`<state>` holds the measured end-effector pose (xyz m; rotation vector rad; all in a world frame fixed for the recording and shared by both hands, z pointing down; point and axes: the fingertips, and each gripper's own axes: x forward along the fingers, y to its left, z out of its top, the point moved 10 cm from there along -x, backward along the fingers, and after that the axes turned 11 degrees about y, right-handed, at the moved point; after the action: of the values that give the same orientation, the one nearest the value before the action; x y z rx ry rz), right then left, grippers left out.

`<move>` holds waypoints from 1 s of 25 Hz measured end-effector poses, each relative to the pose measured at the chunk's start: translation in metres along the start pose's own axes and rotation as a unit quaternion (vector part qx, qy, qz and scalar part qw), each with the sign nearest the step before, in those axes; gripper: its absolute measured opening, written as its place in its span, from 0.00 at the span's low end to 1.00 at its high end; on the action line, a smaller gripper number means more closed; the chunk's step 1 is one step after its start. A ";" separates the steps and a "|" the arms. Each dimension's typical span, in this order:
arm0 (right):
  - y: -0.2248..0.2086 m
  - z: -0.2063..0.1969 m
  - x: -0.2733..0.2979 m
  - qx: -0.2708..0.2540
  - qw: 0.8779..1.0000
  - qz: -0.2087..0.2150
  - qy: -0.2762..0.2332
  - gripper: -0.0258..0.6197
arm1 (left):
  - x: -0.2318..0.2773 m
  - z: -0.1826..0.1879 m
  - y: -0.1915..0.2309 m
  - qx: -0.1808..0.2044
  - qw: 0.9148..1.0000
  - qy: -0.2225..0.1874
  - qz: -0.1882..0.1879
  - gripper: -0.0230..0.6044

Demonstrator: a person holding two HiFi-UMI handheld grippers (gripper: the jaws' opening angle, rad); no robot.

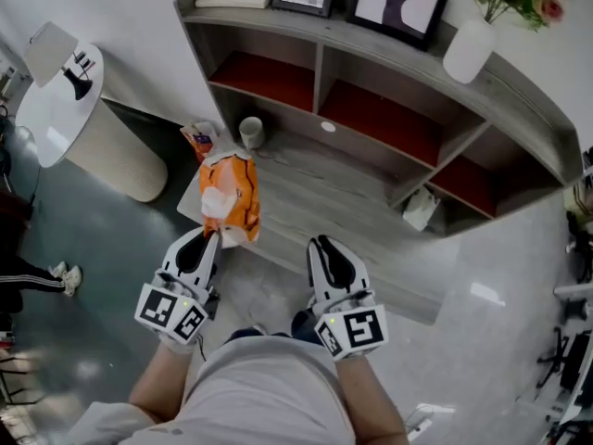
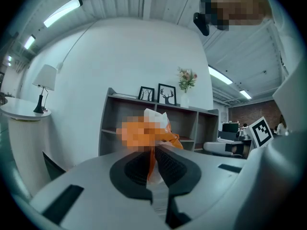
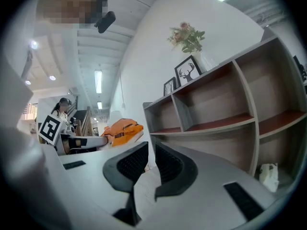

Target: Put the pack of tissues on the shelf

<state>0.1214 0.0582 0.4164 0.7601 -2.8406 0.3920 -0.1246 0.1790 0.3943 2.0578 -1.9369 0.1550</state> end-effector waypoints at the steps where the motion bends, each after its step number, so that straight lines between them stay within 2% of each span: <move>1: -0.009 0.004 0.002 -0.001 1.000 0.007 -0.002 0.13 | 0.008 0.004 -0.003 -0.002 1.000 -0.001 0.006 0.09; 6: -0.048 0.021 0.003 -0.010 0.999 0.039 -0.008 0.13 | 0.039 0.018 -0.022 -0.014 0.999 -0.008 0.032 0.09; 13: -0.085 0.033 0.006 -0.014 0.998 0.056 -0.010 0.13 | 0.074 0.032 -0.035 -0.022 0.998 -0.010 0.049 0.09; 20: -0.097 0.042 0.009 -0.007 0.999 0.045 -0.015 0.13 | 0.110 0.047 -0.017 -0.022 0.999 -0.014 0.041 0.09; 25: -0.101 0.046 0.019 -0.006 1.000 0.013 -0.016 0.13 | 0.137 0.057 0.002 -0.017 1.000 -0.009 0.013 0.09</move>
<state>0.1522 -0.0483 0.3978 0.7356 -2.8830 0.3687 -0.1234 0.0310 0.3805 2.0208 -1.9632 0.1078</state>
